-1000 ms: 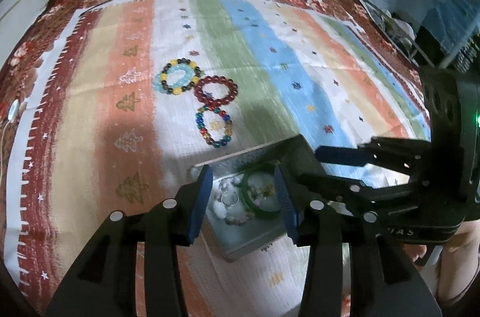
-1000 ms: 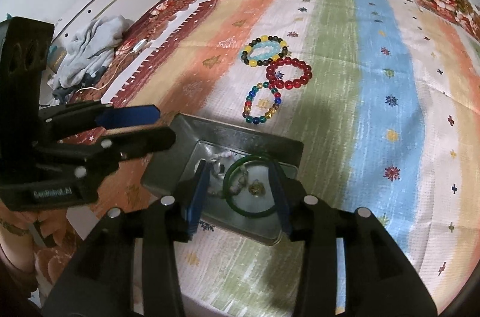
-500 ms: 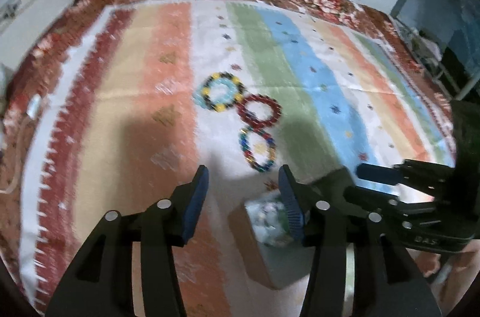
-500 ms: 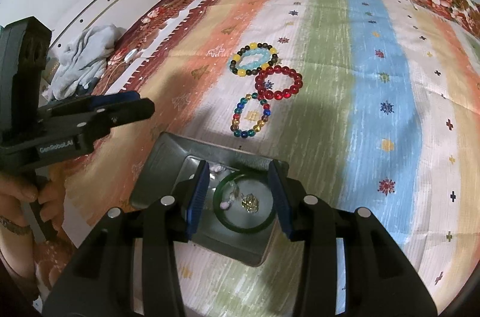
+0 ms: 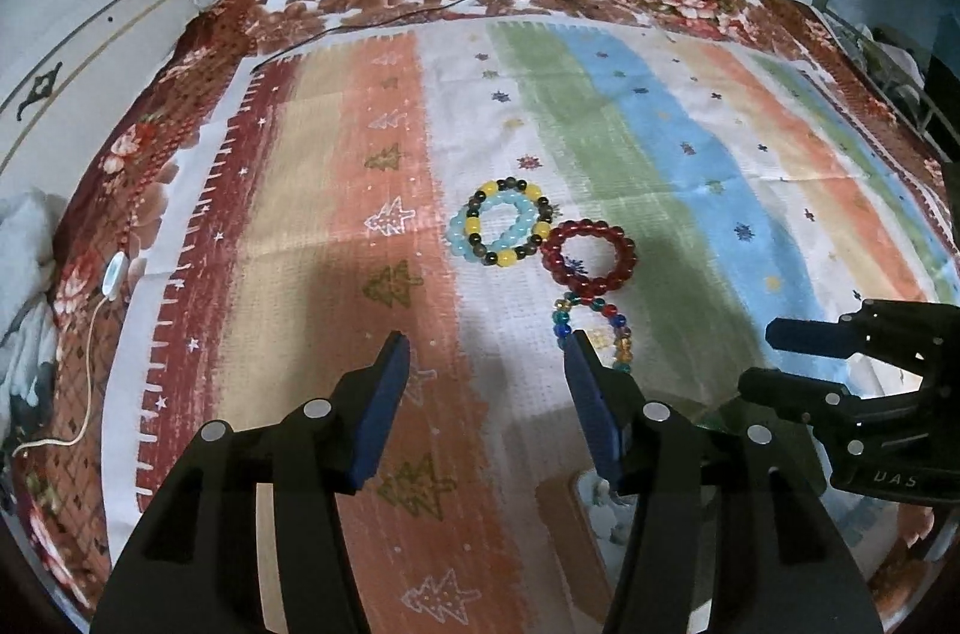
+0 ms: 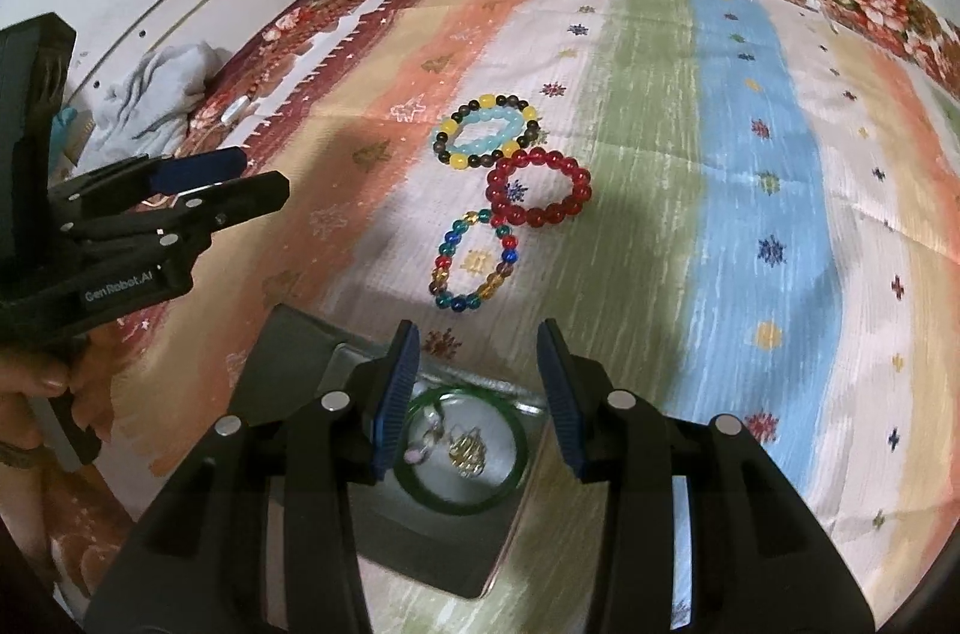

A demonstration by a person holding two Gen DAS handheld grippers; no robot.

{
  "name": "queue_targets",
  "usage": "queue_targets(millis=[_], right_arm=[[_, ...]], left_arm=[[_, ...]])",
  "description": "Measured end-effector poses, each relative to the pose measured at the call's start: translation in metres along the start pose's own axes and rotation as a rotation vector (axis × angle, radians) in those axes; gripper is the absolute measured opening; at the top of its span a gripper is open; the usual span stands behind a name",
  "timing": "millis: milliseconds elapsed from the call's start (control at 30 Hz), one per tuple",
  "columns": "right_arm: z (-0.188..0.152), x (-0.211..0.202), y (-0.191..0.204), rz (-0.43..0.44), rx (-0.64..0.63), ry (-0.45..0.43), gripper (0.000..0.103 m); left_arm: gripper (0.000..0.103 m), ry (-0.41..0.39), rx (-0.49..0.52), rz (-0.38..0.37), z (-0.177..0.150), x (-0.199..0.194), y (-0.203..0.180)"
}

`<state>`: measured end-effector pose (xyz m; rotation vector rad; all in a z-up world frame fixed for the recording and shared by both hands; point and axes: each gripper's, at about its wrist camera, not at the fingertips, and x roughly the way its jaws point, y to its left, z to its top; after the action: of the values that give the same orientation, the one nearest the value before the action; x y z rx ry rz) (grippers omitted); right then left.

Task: Organize jewelry
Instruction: 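Lift both open tools away from the silver tin, then move the left tool to the black-yellow bracelet while the right tool moves to the multicolour bracelet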

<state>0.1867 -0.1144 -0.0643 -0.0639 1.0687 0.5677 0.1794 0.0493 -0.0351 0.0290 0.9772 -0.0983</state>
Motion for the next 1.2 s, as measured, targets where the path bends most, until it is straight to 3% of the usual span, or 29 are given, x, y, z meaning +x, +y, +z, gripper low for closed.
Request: queue_targets(millis=[233,400,500,1200], right_arm=[[0.011,0.009,-0.009,-0.017,0.011,0.013,0.043],[0.020,0.014,-0.014,-0.007,0.020,0.021,0.044],[0.023,0.018,-0.013,0.003,0.013,0.027,0.050],[0.043,0.053,-0.018,0.046,0.015,0.103,0.059]], left_arm=[[0.056,0.019,-0.024,-0.044,0.013,0.013,0.004],[0.058,0.025,-0.024,-0.036,0.021,0.023,0.006],[0.060,0.031,-0.026,-0.046,0.024,0.026,0.007],[0.061,0.102,-0.053,-0.104,0.045,0.065,0.011]])
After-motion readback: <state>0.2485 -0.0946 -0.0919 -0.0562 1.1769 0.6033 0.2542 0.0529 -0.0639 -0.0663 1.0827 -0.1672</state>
